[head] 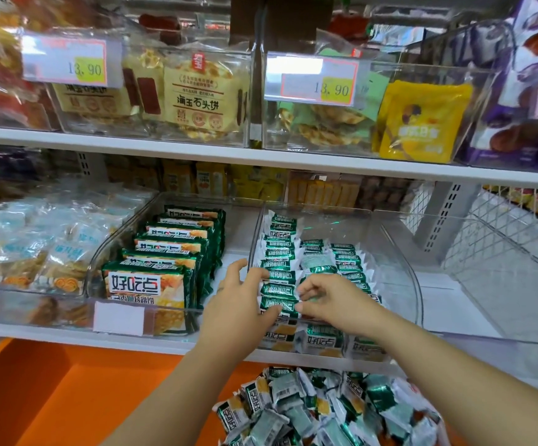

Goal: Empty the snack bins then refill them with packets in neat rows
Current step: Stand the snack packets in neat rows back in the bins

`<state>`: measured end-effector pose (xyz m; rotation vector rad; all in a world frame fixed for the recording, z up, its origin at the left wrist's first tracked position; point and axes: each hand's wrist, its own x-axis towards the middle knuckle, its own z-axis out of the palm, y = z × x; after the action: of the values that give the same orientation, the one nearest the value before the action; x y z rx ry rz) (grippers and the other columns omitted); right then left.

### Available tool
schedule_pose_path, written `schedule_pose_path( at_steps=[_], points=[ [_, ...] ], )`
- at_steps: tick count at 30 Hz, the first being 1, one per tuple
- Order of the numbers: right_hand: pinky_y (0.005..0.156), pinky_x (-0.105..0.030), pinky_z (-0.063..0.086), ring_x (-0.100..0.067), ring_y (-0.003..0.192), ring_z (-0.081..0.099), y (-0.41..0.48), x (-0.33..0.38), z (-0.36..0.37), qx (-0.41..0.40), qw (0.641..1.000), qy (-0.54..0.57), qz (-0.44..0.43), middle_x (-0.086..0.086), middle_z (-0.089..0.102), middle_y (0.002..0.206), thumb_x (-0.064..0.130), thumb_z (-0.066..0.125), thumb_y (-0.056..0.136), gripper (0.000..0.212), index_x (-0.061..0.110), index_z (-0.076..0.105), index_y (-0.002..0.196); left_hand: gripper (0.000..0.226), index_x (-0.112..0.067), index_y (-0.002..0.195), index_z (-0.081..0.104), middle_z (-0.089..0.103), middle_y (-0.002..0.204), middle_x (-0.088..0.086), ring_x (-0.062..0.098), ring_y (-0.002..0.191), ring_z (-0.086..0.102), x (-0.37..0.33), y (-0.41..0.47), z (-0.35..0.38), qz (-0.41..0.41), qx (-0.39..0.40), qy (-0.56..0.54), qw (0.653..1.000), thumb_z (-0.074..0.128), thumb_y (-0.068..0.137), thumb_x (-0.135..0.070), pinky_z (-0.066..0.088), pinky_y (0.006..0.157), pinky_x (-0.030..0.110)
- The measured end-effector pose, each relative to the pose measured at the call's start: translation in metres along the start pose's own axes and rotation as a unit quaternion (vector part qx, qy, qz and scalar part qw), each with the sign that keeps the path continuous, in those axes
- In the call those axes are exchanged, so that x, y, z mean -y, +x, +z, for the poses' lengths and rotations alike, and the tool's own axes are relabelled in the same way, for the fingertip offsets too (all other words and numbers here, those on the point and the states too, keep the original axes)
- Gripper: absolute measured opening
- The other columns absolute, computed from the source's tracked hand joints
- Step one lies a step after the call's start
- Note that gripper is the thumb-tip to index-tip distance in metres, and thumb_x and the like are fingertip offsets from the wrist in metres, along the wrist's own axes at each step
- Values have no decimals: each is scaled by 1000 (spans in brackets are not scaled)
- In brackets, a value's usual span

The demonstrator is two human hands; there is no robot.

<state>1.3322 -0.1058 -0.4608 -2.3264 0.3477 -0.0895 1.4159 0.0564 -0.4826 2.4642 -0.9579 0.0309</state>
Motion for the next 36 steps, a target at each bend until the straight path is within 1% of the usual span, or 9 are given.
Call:
schedule_pose_path(
  at_steps=[6, 9, 14, 21, 26, 29, 31, 34, 36],
  points=[
    [83, -24, 44, -12, 97, 59, 22, -31, -47, -170, 984, -41, 17, 1, 64, 116, 14, 53, 96, 19, 18, 65, 110, 57, -41, 142, 32, 2, 158, -9, 23, 133, 38, 4, 5, -2, 26, -4, 40, 999, 45, 90, -60, 40, 104, 44],
    [79, -21, 45, -11, 96, 59, 40, -48, -49, -83, 985, -145, 35, 2, 50, 138, 5, 46, 98, 34, 18, 58, 126, 52, -41, 138, 39, 1, 158, -9, 23, 140, 26, 7, 7, -1, 15, 16, 38, 999, 45, 90, -61, 37, 107, 44],
    [104, -28, 34, -23, 134, 40, 64, -48, -53, 11, 981, -191, 35, -6, 39, 149, 2, 60, 90, 49, 18, 51, 136, 49, -37, 136, 42, 1, 158, -7, 24, 143, 19, 0, 11, -3, 8, 33, 23, 999, 48, 91, -56, 34, 109, 45],
    [65, -18, 41, -16, 78, 59, 70, -51, -61, -227, 964, -141, 9, -10, 69, 109, 11, 68, 86, 24, 10, 70, 110, 48, -39, 135, 43, 1, 158, -7, 23, 142, 22, -3, 14, -2, -5, 27, 4, 1000, 49, 91, -57, 29, 113, 47],
    [55, -12, 35, 2, 65, 56, 37, -31, -84, -220, 968, -112, -44, 6, 70, 87, 25, 61, 92, 19, 15, 70, 106, 56, -34, 144, 32, 14, 156, -9, 14, 144, 16, -19, 18, -12, 39, -64, -26, 997, 50, 94, -47, 15, 118, 40],
    [57, -10, 39, 10, 64, 56, 8, -6, -86, -104, 988, -78, -80, 18, 64, 79, 30, 60, 92, 16, 21, 69, 102, 68, -34, 149, 19, 33, 146, -16, 3, 131, 36, -36, 19, -18, 54, -51, -175, 982, 56, 92, -42, 36, 106, 27],
    [65, -29, 49, -8, 72, 62, -5, 5, -80, -61, 991, -73, -94, 8, 69, 82, 34, 61, 90, 15, 25, 69, 100, 60, -45, 141, 28, 49, 132, -20, -5, 106, 54, -46, 17, -22, 46, -2, -291, 956, 60, 91, -37, 46, 84, 16],
    [78, -40, 52, -25, 86, 66, -9, 9, -75, -62, 993, 9, -102, 1, 72, 91, 32, 57, 92, 12, 33, 67, 97, 44, -50, 121, 41, 60, 111, -14, -3, 70, 60, -46, 15, -28, 42, -17, -345, 937, 63, 90, -28, 49, 58, 21],
    [84, -31, 53, -14, 91, 66, -3, 3, -73, -87, 989, 93, -70, 8, 71, 98, 26, 52, 96, 17, 32, 66, 104, 40, -48, 116, 44, 59, 106, -11, -1, 72, 61, -38, 13, -33, 20, -44, -355, 934, 64, 89, -26, 54, 65, 27]
  ],
)
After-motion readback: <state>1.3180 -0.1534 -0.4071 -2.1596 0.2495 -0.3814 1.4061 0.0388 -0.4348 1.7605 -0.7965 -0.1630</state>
